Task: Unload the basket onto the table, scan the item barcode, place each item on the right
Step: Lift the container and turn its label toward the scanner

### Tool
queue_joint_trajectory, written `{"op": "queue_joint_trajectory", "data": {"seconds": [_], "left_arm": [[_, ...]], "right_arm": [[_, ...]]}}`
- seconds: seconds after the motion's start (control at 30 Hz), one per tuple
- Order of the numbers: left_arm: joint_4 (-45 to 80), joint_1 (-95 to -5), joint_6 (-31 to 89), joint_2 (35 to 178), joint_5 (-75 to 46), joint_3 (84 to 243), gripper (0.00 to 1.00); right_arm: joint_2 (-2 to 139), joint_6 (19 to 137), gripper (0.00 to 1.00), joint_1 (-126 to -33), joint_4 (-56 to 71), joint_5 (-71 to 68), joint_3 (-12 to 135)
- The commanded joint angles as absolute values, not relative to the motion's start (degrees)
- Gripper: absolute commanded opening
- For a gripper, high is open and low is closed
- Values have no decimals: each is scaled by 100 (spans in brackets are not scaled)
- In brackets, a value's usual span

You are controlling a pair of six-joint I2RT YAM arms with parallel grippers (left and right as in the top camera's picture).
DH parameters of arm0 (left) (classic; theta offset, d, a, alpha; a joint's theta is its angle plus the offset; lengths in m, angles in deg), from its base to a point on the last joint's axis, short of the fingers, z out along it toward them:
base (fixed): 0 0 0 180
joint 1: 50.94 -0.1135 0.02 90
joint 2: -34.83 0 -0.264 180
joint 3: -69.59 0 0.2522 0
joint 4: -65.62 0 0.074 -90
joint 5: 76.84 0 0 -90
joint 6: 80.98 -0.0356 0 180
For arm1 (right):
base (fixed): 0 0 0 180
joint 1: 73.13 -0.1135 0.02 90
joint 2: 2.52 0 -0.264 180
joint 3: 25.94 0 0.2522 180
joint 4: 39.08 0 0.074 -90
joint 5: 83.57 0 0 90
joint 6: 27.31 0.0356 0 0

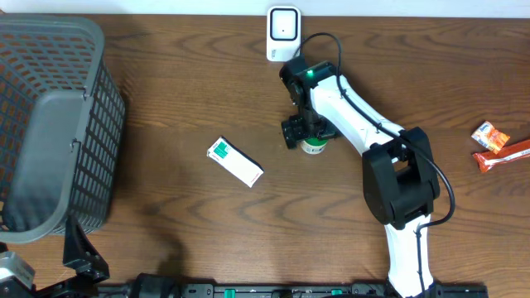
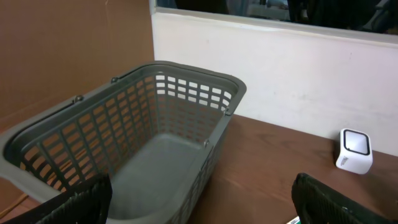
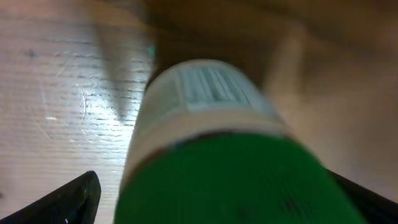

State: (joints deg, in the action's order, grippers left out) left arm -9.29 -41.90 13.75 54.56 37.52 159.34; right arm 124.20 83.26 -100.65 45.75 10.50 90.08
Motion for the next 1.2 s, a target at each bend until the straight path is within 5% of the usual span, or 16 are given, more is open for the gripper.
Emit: {"op": "queue_joint_trajectory", "data": {"seconds": [0.0, 0.67, 0.87, 1.17], "left_arm": [[-922, -4214, 1421, 5460, 3787, 15936, 92], [-922, -4214, 1421, 5460, 3787, 15936, 93], [-925, -4214, 1423, 5460, 3787, 15936, 93], [-922, -4214, 1421, 5460, 3787, 15936, 92]], "right_arm": [[12372, 10062, 99, -10004, 4581, 698, 9117], [12435, 10328, 89, -9880, 3871, 784, 8433], [12435, 10331, 70, -9799, 3807, 740, 8317], [12435, 10009, 54, -9773, 4564, 45, 8870]]}}
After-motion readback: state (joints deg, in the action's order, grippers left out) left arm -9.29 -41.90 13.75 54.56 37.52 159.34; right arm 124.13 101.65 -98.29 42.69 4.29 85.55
